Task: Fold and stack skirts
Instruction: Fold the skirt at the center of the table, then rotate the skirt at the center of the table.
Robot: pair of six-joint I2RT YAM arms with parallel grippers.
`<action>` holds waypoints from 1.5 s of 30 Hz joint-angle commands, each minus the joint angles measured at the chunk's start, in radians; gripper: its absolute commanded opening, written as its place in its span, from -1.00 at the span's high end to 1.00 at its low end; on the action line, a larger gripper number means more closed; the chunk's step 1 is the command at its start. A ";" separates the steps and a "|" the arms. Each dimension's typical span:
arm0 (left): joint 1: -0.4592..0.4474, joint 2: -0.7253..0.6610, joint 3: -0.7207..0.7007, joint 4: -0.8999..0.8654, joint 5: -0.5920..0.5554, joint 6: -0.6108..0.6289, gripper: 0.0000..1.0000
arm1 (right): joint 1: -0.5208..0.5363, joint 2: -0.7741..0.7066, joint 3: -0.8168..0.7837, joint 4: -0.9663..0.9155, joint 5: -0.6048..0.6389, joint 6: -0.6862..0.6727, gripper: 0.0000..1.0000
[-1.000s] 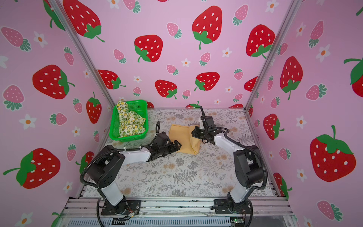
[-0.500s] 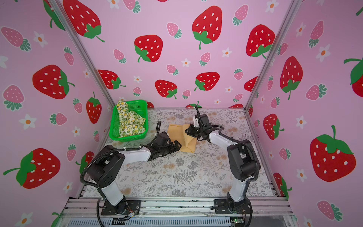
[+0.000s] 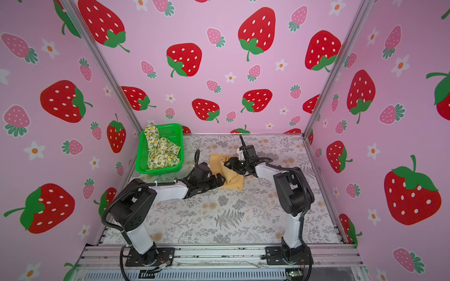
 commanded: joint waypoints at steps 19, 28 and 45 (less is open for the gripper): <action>0.013 -0.161 0.031 -0.130 0.016 0.014 -0.98 | -0.005 -0.051 0.113 0.006 0.063 -0.028 -0.99; 0.014 -0.097 0.264 -0.143 0.071 0.036 -0.99 | -0.107 0.109 0.250 -0.070 0.039 -0.107 -0.99; 0.010 0.148 0.223 0.065 0.137 -0.147 -0.99 | -0.149 0.215 0.285 -0.036 -0.015 -0.106 -0.99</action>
